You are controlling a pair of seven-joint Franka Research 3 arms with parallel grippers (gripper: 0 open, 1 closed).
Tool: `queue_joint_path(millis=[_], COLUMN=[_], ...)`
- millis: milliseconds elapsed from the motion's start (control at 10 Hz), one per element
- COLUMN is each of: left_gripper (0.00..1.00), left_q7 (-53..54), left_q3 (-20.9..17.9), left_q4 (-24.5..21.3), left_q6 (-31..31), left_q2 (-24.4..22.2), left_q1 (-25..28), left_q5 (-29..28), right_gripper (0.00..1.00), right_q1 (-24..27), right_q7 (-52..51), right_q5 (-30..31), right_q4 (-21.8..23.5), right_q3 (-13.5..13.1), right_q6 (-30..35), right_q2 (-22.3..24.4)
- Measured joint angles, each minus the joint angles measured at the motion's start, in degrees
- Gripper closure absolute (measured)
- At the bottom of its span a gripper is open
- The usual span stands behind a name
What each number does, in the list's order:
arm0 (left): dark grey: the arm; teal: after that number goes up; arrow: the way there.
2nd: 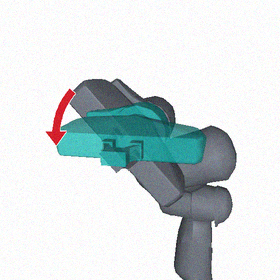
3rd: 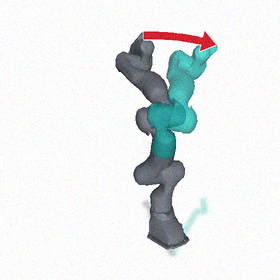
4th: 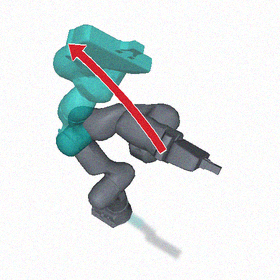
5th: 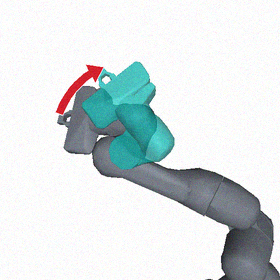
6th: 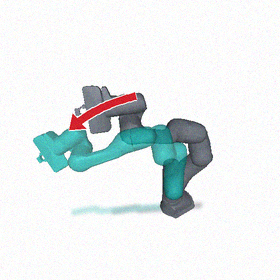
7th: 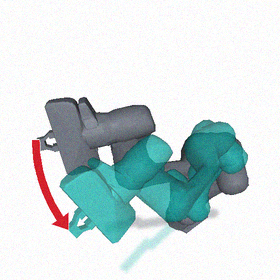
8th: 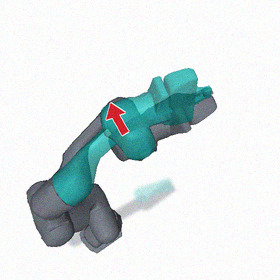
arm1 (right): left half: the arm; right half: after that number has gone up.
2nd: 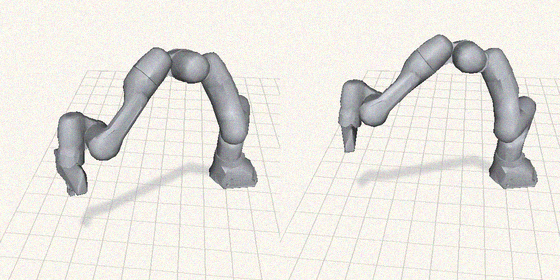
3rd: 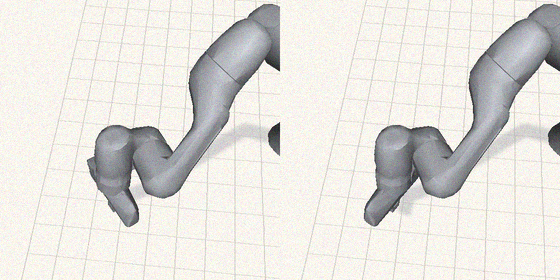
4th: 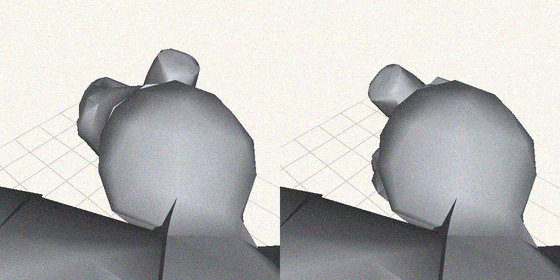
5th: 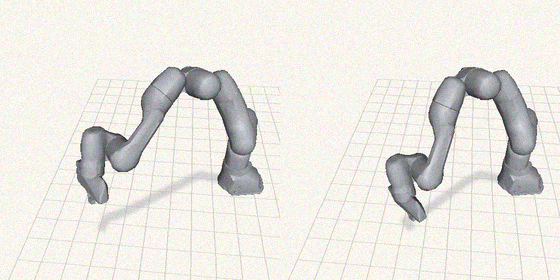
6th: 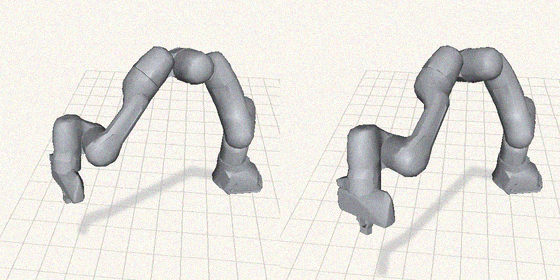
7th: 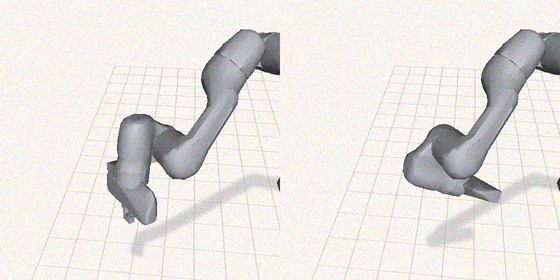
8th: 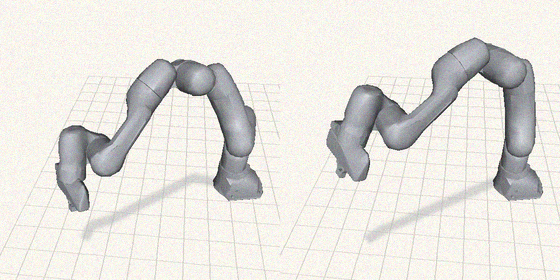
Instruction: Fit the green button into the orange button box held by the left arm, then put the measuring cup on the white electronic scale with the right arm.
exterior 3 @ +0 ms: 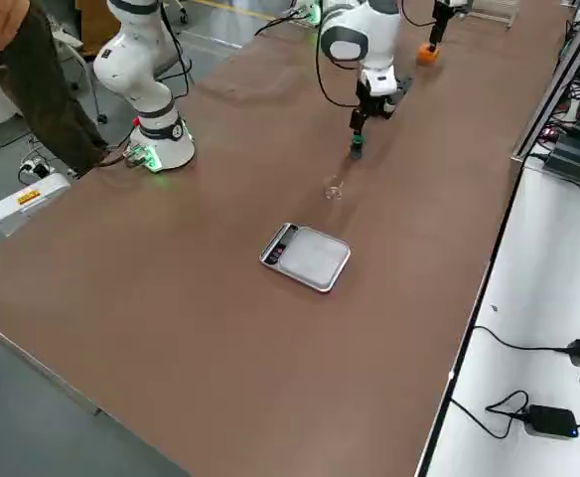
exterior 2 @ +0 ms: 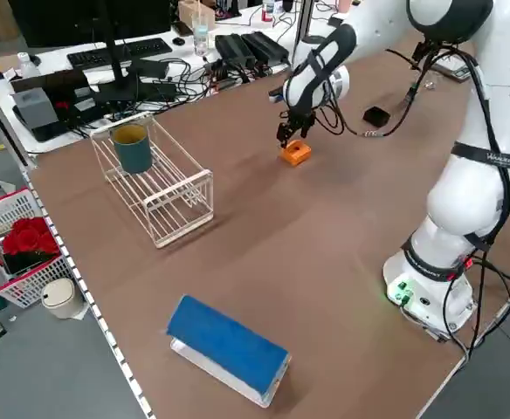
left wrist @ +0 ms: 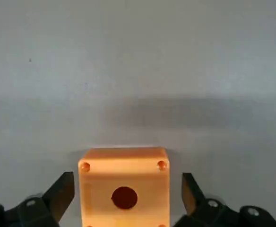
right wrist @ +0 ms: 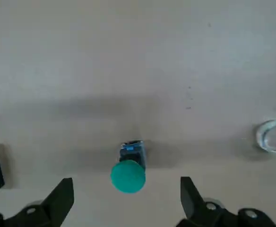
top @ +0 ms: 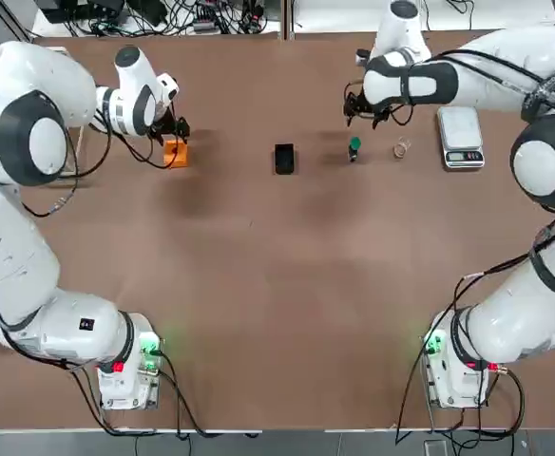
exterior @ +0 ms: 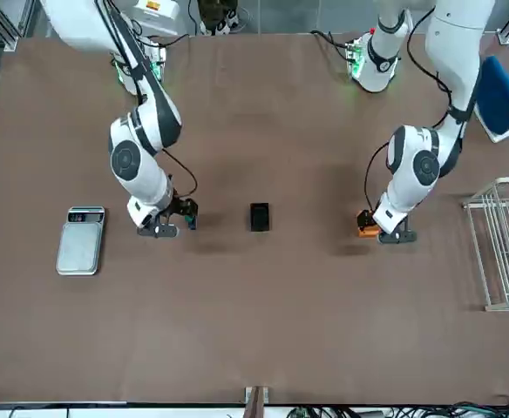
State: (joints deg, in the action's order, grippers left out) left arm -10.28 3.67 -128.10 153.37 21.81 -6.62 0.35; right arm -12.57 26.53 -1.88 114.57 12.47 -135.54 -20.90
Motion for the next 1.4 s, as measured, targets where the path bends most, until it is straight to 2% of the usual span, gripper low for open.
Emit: queue_joint_path(millis=[500, 700, 1000, 1200, 1400], left_gripper=[0.00, 0.00, 0.00, 0.00, 0.01], left_q7=[-0.2, -1.1, -1.2, -1.2, -1.2], left_q3=[0.0, 0.0, 0.0, 0.0, 0.0], left_q4=[-0.5, -1.1, -1.5, -1.9, -2.2], left_q6=[0.1, 0.1, 0.1, 0.1, 0.1], left_q2=[0.1, 0.1, 0.1, 0.2, 0.5], left_q1=[0.0, -0.1, 0.0, 0.0, 0.0], left_q5=[0.0, 0.0, 0.0, 0.0, 0.0], right_gripper=[0.00, 0.04, 0.15, 0.29, 0.32], right_q1=[-1.6, -1.6, -1.6, -1.5, -1.2], right_q7=[0.1, 0.1, 1.6, 2.2, 2.3], right_q5=[1.3, 2.0, 2.1, 2.1, 2.1], right_q4=[2.4, 2.6, 2.9, 2.9, 2.9], right_q3=[0.1, 0.1, 0.0, -0.1, -0.3], right_q6=[-4.8, -5.7, -6.7, -6.8, -7.1], right_q2=[-2.7, -3.5, -4.7, -4.9, -4.9])
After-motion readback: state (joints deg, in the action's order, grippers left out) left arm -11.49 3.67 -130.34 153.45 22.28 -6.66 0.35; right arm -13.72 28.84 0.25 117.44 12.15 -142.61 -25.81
